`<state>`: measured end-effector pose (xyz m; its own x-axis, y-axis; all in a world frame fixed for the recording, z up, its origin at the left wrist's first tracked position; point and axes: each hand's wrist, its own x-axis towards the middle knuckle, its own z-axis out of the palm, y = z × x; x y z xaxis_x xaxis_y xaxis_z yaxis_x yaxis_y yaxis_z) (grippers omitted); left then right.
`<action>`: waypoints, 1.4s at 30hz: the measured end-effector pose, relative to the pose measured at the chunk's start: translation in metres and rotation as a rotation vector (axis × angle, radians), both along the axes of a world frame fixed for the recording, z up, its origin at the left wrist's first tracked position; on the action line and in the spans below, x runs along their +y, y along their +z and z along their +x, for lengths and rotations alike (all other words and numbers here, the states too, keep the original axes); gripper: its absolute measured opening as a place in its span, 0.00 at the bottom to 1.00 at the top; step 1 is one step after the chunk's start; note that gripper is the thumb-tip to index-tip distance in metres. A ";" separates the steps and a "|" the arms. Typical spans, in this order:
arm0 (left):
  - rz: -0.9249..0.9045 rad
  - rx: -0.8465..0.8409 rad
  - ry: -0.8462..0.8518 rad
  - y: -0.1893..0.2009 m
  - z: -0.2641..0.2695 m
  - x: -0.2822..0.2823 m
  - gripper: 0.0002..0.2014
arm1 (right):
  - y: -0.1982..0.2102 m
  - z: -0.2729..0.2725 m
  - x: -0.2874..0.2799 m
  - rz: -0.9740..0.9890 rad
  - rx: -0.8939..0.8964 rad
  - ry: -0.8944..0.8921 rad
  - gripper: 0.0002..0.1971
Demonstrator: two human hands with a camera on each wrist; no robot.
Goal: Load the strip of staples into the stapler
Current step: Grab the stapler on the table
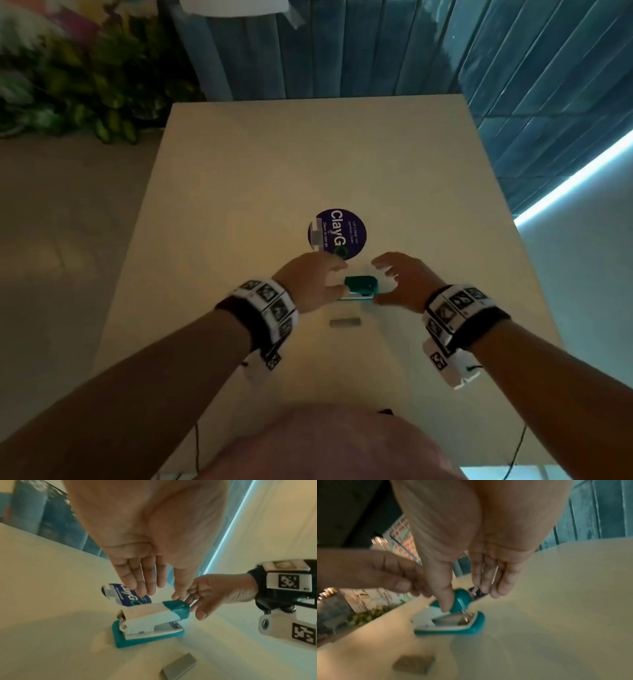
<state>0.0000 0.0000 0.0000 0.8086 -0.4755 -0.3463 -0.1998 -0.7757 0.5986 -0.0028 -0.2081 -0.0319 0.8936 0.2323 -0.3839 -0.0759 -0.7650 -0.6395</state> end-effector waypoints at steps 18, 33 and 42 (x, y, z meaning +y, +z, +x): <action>-0.112 -0.089 0.004 -0.010 0.005 -0.015 0.18 | -0.023 0.006 0.006 -0.116 -0.012 0.003 0.20; -0.082 -0.017 0.335 -0.042 -0.013 0.115 0.15 | -0.023 0.002 0.005 -0.054 -0.032 -0.006 0.18; 0.002 -0.038 0.323 -0.060 -0.011 0.109 0.16 | -0.019 -0.011 0.008 -0.062 -0.098 -0.009 0.21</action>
